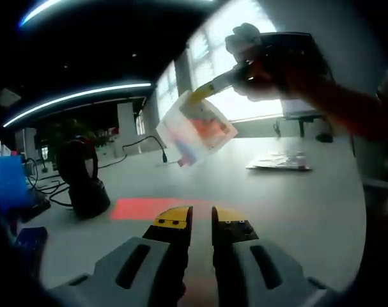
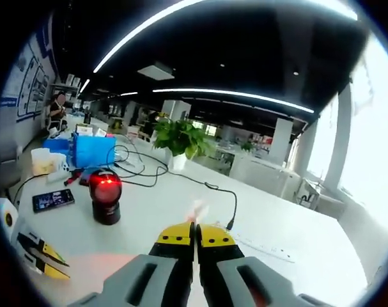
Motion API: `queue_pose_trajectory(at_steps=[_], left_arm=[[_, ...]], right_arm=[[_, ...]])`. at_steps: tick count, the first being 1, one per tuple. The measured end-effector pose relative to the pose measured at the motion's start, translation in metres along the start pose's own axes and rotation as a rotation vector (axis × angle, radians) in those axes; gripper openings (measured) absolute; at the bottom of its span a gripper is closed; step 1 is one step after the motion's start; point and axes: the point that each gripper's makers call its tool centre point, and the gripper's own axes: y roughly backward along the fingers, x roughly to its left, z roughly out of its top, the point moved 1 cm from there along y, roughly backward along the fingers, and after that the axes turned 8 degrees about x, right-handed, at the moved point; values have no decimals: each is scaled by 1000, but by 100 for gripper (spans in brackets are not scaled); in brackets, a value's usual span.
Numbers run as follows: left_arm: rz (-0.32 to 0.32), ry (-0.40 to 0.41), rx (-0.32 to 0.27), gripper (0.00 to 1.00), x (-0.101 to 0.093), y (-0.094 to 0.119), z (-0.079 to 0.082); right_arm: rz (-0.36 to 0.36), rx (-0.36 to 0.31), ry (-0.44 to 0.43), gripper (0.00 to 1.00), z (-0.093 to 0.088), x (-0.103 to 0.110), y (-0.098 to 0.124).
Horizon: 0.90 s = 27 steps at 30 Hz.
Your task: Clip sheet goods on table flip sheet goods clip sheet goods scan sheet goods put sheet goods back to table
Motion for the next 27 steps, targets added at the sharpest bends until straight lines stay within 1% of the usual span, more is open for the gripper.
queue_pose_trajectory(at_steps=[3,8,17,20,24,27], left_arm=[[0,0,0,4,0,0,0],[-3,-2,0,4,-1,0,0],[-4,-3,1,4,-1,1,0],[-5,-5,1,4,-2,1,0],[-6,-7,1,4,-2,0,0],[-6,-7,1,4,-2,0,0]], right_arm=[[18,-7,-6,0,1,2,2],[73,-9,-45,0,3,9,4],[161,7,-77,0,-2,24,5],[199,18,-111,0,-5,27,5],[206,23,-137,0,-8,22,3],[181,34,-121,0,-11,15,2]])
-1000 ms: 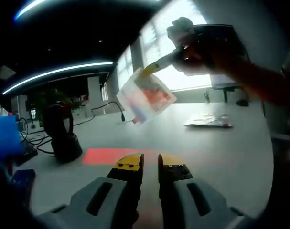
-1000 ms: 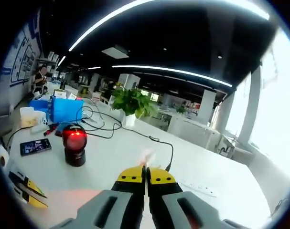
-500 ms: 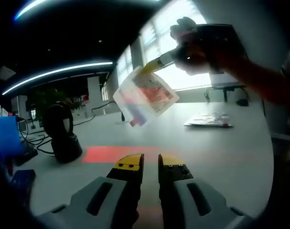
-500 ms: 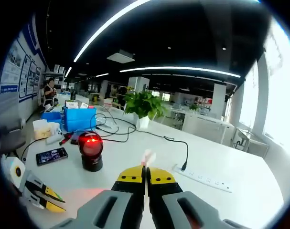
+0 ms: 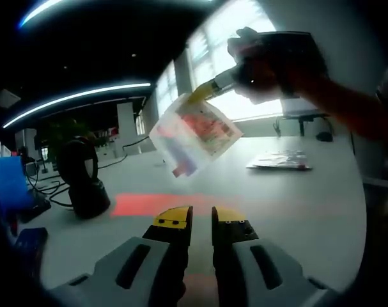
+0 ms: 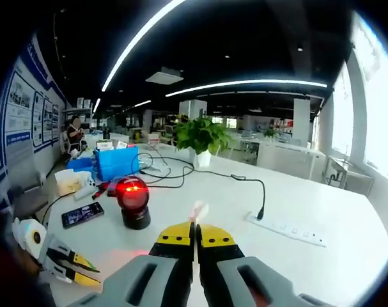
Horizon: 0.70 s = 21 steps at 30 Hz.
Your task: Clip sheet goods on table flip sheet goods clip sheet goods scan sheet goods put sheet goods back to table
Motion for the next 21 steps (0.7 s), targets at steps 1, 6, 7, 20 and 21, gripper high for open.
queue_pose_trajectory(at_steps=[1,6,7,20,21], left_arm=[[-1,0,0,4,0,0,0],[-3,-5,2,4,-1,0,0],[-4,-5,2,4,-1,0,1],[-4,-9,5,4,-2,0,1],[-4,-10,5,4,-2,0,1]], right_arm=[[-8,1,1,0,-1,-3,0],[-68,30,39,0,-10,-20,-3],[-83,37,50,0,-12,-23,-4],[-175,111,53,0,-36,-63,-23],[-172,115,44,0,-38,-65,-25]])
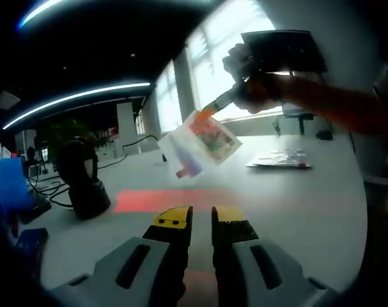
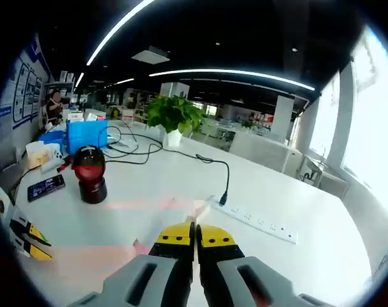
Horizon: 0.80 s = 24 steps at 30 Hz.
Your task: Clip sheet goods on table flip sheet goods clip sheet goods scan sheet goods put sheet goods back to table
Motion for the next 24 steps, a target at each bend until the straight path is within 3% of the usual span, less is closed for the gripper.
queue_pose_trajectory(at_steps=[24], left_arm=[[2,-16,11,4,1,-2,-3]], right_arm=[[8,173,-1,0,-48,-21,-57]])
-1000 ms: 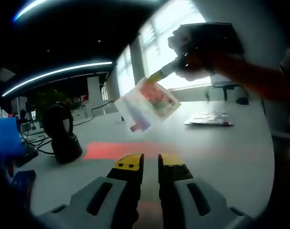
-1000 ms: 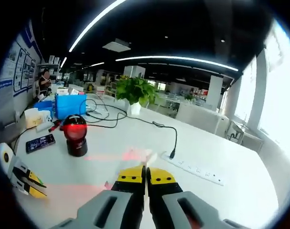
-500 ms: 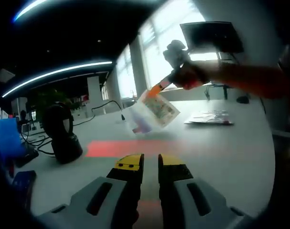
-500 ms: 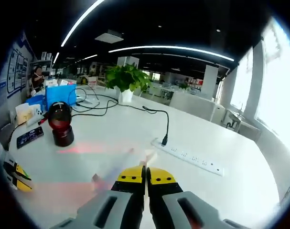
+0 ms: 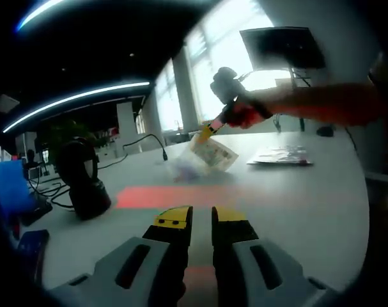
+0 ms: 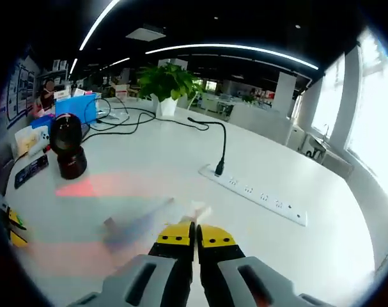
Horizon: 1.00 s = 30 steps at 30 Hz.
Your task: Clip sheet goods on table flip sheet goods clip sheet goods scan sheet goods put sheet goods back to table
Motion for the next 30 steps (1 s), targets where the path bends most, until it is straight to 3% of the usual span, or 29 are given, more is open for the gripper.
queue_pose_trajectory(at_steps=[10,20,30], left_arm=[[6,-7,6,4,2,-2,-2],[8,-10,5,4,1,-2,-2],[10,-16,9,4,0,-2,-2]], right_arm=[[7,66,84,0,-26,6,-12],[-5,101,221,0,-38,5,-27],[3,94,346,0,-47,5,-37]])
